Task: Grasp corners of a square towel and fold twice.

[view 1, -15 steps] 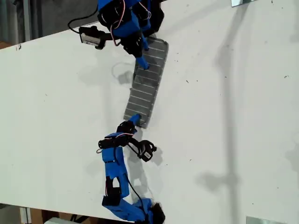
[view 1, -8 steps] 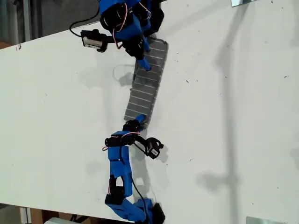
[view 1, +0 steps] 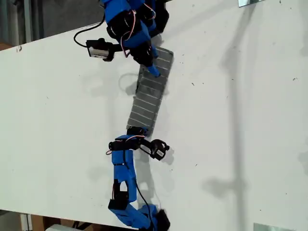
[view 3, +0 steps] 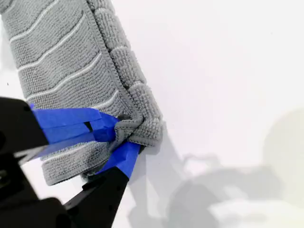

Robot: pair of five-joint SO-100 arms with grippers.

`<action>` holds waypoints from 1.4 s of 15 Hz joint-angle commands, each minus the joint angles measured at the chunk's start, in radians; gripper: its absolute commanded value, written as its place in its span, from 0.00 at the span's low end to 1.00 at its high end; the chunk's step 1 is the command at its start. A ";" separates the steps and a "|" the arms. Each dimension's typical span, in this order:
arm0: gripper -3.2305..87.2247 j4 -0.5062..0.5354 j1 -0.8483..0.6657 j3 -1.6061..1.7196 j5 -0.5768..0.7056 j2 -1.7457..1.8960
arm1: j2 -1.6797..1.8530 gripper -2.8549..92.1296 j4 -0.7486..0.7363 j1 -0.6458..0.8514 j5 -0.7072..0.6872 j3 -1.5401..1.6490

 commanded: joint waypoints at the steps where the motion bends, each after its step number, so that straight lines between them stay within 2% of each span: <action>1: 0.04 0.041 -0.014 -0.023 -0.035 0.014 | -0.002 0.35 -0.008 -0.012 -0.011 -0.055; 6: 0.04 0.124 -0.029 0.028 -0.166 0.034 | 0.000 0.35 -0.012 -0.014 -0.021 -0.055; 8: 0.04 0.179 -0.049 0.044 -0.133 0.074 | 0.003 0.35 -0.031 -0.023 -0.023 -0.040; 12: 0.04 0.179 -0.055 0.241 -0.101 0.387 | 0.046 0.35 -0.066 -0.028 -0.025 0.017; 16: 0.04 0.075 -0.097 0.548 -0.115 0.620 | 0.040 0.34 -0.080 -0.012 -0.046 0.015; 21: 0.04 0.032 -0.025 0.560 -0.169 0.614 | 0.018 0.34 -0.097 0.014 -0.072 0.011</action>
